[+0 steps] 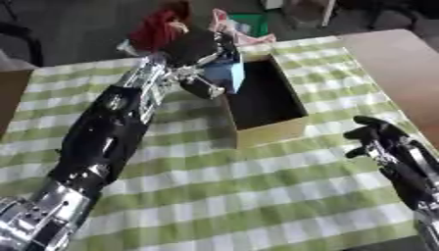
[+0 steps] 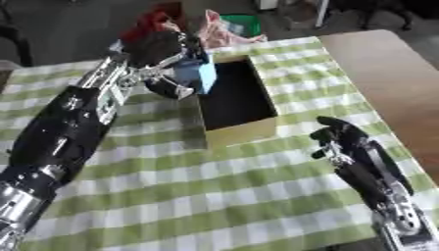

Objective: Pick up objects on the table and place them in the box.

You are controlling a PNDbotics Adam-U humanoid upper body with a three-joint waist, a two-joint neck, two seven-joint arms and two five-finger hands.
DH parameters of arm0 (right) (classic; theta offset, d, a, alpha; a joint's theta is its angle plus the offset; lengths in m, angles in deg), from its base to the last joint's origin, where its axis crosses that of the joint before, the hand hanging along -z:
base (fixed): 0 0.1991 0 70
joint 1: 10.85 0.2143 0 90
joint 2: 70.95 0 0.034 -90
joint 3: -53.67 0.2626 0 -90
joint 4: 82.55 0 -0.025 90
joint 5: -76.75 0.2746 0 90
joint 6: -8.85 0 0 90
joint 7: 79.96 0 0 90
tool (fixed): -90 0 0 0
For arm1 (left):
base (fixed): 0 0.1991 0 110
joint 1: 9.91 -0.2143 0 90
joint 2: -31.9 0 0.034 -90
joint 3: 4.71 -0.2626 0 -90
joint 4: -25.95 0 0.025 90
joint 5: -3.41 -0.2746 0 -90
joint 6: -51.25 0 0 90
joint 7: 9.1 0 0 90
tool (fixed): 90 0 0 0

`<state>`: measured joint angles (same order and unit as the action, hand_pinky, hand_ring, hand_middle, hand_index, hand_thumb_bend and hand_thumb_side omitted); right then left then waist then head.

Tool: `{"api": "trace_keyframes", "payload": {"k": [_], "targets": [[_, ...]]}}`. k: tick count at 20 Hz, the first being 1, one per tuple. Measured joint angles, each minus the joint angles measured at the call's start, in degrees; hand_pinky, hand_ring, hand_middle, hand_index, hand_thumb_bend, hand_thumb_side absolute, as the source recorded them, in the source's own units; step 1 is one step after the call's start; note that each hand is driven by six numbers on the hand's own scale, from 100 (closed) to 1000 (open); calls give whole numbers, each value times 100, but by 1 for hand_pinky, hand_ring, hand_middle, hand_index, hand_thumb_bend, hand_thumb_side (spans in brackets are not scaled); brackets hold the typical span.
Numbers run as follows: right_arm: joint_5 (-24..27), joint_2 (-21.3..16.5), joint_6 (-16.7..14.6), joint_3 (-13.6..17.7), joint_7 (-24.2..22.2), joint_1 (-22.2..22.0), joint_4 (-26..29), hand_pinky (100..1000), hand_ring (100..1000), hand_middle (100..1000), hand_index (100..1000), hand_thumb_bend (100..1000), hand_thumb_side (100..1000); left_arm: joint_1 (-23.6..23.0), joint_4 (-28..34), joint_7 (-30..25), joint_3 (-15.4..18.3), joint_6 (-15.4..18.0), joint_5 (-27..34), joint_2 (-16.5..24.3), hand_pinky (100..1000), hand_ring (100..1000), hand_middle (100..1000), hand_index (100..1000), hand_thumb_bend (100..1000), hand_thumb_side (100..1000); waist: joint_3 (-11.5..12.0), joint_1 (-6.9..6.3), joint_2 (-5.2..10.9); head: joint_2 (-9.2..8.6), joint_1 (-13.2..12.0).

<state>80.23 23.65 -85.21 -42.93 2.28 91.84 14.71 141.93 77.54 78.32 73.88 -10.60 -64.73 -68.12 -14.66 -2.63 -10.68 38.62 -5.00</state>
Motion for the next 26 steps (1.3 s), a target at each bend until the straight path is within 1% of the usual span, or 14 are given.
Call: {"api": "trace_keyframes", "payload": {"k": [5,11,12,13,16,17,18,19,20,21,23,24,25,26], "targets": [[16,20,0,-47,-37,69,-1,584,783,623,849,100,557,-40,-8,104,-68,215,-43,-149,719,587,522,708,276,137,-67,27,-37,-4,-25],[17,52,1,-52,-68,93,-11,584,786,623,849,100,557,-73,47,294,-142,390,-73,-202,723,601,538,716,290,128,-86,25,-61,-6,-27],[17,52,1,-52,-72,93,-12,584,786,622,849,100,557,-73,59,330,-144,405,-80,-202,727,613,557,726,295,129,-89,24,-61,-11,-27],[17,53,1,-53,-73,93,-12,584,786,622,849,100,557,-73,70,362,-153,421,-85,-202,735,640,596,743,299,131,-90,24,-61,-18,-27],[18,53,2,-54,-75,95,-12,585,786,622,849,100,556,-74,80,374,-213,528,-79,-202,757,707,697,785,348,142,-94,23,-61,-23,-27],[18,53,2,-54,-76,96,-12,585,787,622,849,100,556,-74,80,333,-233,587,-68,-202,766,736,746,806,414,145,-96,23,-61,-24,-27],[18,53,1,-54,-76,96,-12,585,787,622,849,100,556,-75,80,273,-251,649,-49,-204,773,755,777,821,452,204,-98,23,-61,-25,-27],[18,53,2,-54,-76,96,-13,585,787,622,849,100,556,-75,81,209,-266,711,-34,-207,773,755,777,821,452,204,-98,23,-61,-30,-27],[18,54,2,-55,-76,96,-13,584,787,622,849,100,555,-76,84,148,-280,763,-10,-214,793,791,835,851,506,332,-98,23,-61,-41,-26],[18,54,2,-55,-76,96,-13,584,787,621,849,100,555,-77,101,92,-283,801,16,-219,798,797,846,857,501,359,-96,23,-61,-45,-26],[18,54,2,-55,-76,96,-14,584,787,621,849,100,554,-80,151,18,-283,829,92,-218,794,791,838,857,465,341,-78,23,-58,-46,-23],[18,54,2,-54,-76,95,-14,585,787,621,849,100,554,-83,182,1,-282,819,140,-216,787,781,828,856,416,318,-62,23,-56,-46,-19],[18,54,2,-54,-76,94,-14,584,787,621,849,100,555,-91,219,-2,-278,792,204,-206,777,769,812,852,338,271,-40,23,-52,-46,-9],[18,54,1,-52,-74,91,-15,584,788,621,849,100,554,-99,257,10,-273,747,289,-184,773,764,804,849,314,252,-15,23,-47,-46,8]]}}
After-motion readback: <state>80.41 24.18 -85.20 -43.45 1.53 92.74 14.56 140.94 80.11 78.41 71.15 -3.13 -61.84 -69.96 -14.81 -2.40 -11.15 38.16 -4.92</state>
